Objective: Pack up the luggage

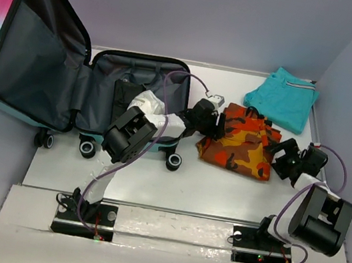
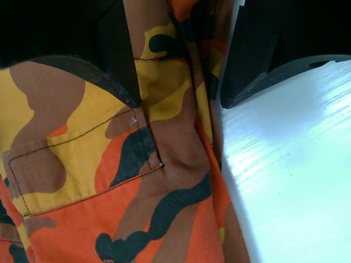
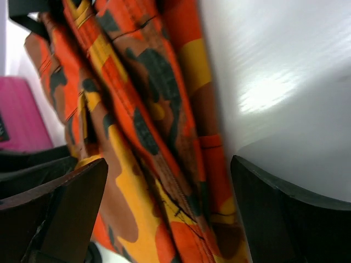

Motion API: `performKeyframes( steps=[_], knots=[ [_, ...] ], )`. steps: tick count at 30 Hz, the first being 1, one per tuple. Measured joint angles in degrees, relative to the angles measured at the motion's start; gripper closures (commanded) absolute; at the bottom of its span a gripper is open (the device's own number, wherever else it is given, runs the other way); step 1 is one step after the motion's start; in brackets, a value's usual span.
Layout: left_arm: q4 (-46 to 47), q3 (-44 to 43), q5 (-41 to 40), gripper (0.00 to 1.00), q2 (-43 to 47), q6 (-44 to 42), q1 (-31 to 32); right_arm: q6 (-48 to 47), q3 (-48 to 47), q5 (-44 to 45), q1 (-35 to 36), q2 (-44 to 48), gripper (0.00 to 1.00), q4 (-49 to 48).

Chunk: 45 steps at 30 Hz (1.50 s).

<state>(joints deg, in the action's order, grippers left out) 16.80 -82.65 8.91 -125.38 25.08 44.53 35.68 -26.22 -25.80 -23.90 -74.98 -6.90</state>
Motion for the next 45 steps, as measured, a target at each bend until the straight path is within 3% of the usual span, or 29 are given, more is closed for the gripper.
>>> performKeyframes(
  steps=[3, 11, 18, 19, 21, 30, 37, 40, 42, 45],
  knots=[
    [-0.3, -0.1, 1.9, 0.27, 0.0, -0.2, 0.0, 0.7, 0.4, -5.2, 0.3, -2.8, 0.00, -4.4],
    [-3.0, -3.0, 4.2, 0.42, -1.5, -0.2, -0.4, 4.2, 0.5, -12.4, 1.7, -11.1, 0.05, -17.6],
    [-2.8, -5.2, 4.5, 0.65, -3.6, 0.4, -1.5, 5.3, 0.2, -12.5, 7.7, -14.4, 0.24, -22.6],
    [-2.8, -5.2, 4.5, 0.67, -3.6, 0.5, -1.5, 5.2, 0.2, -12.1, 8.1, -14.4, 0.22, -22.1],
    [-2.8, -5.2, 4.5, 0.70, -3.6, 0.5, -1.5, 4.9, 0.1, -11.3, 8.4, -14.0, 0.05, -20.8],
    [-2.7, -5.2, 5.0, 0.69, -3.6, 0.6, -1.1, 0.9, 1.8, 2.8, 9.7, 0.0, 0.01, -5.2],
    [-2.9, -5.2, 5.0, 0.68, -3.6, 0.4, -0.7, 0.0, -1.5, 2.3, 9.7, -4.1, 0.00, -3.4],
    [-3.0, -5.4, 5.0, 0.69, -3.6, 0.3, -0.7, -0.3, -2.9, 1.0, 10.0, -5.7, 0.18, -3.7],
    [-3.3, -5.6, 5.0, 0.70, -3.7, 0.2, -0.7, -0.2, -3.3, -0.1, 10.4, -6.8, 0.24, -3.8],
    [-3.4, -5.6, 4.9, 0.82, -3.7, 0.2, -0.7, 0.2, -3.9, -1.2, 10.5, -8.6, 0.61, -5.1]
  ],
)
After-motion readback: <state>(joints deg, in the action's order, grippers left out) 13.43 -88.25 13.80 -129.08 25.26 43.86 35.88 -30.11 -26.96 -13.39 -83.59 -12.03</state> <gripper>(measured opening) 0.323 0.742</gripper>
